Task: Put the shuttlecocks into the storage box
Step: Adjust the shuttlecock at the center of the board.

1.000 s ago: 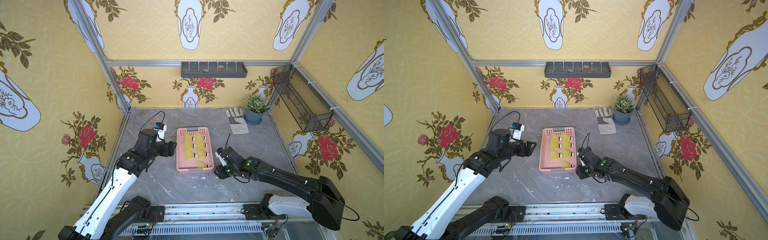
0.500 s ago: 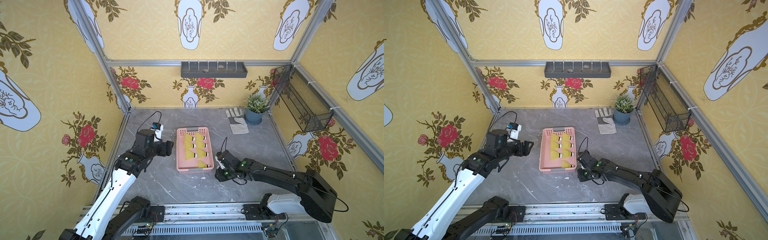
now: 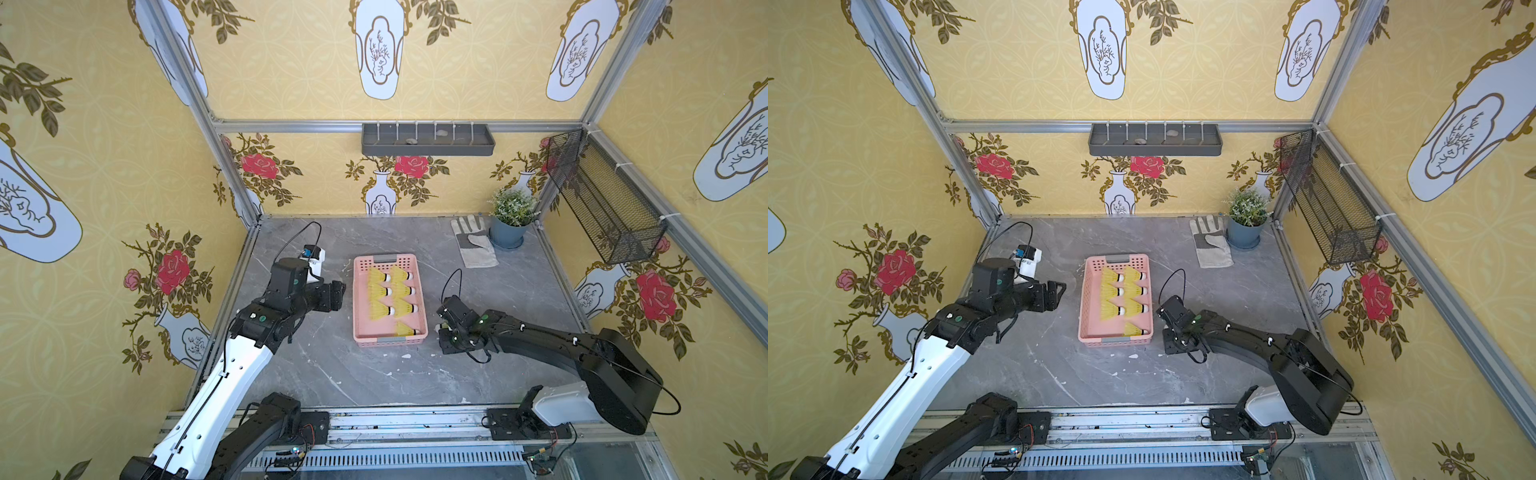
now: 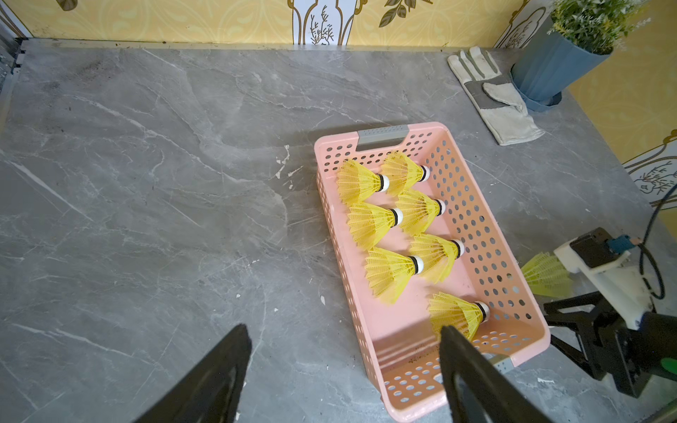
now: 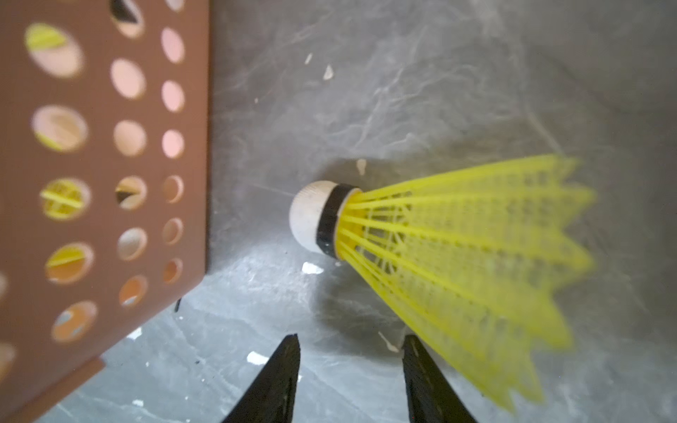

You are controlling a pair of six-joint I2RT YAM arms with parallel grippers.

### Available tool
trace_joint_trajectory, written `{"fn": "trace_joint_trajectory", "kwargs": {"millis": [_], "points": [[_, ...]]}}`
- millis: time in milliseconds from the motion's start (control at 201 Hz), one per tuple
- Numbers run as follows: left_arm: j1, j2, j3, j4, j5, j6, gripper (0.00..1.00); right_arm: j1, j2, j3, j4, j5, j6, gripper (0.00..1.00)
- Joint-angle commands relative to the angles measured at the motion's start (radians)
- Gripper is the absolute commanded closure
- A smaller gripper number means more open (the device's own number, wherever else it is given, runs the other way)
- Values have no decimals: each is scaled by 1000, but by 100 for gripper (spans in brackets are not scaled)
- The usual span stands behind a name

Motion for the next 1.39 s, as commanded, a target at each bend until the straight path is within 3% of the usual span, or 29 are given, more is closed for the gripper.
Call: {"fn": "trace_joint_trajectory", "kwargs": {"millis": [0, 413, 717, 916, 1200, 1384], "points": [[3, 2, -4, 6, -1, 9, 17, -43, -12, -18, 55, -29, -25, 45], [12, 8, -4, 2, -9, 14, 17, -197, 20, -30, 245, -217, -103, 34], [15, 10, -3, 0, -11, 16, 17, -227, 127, 41, 292, -237, -26, 31], [16, 6, -3, 0, -10, 16, 17, -205, 196, 86, 274, -151, 40, 32], [21, 2, -2, -2, -9, 17, 17, -64, 296, 203, 129, 96, 27, 42], [24, -1, -2, 0, -6, 17, 17, -52, 294, 193, 125, 122, 47, 51]]}}
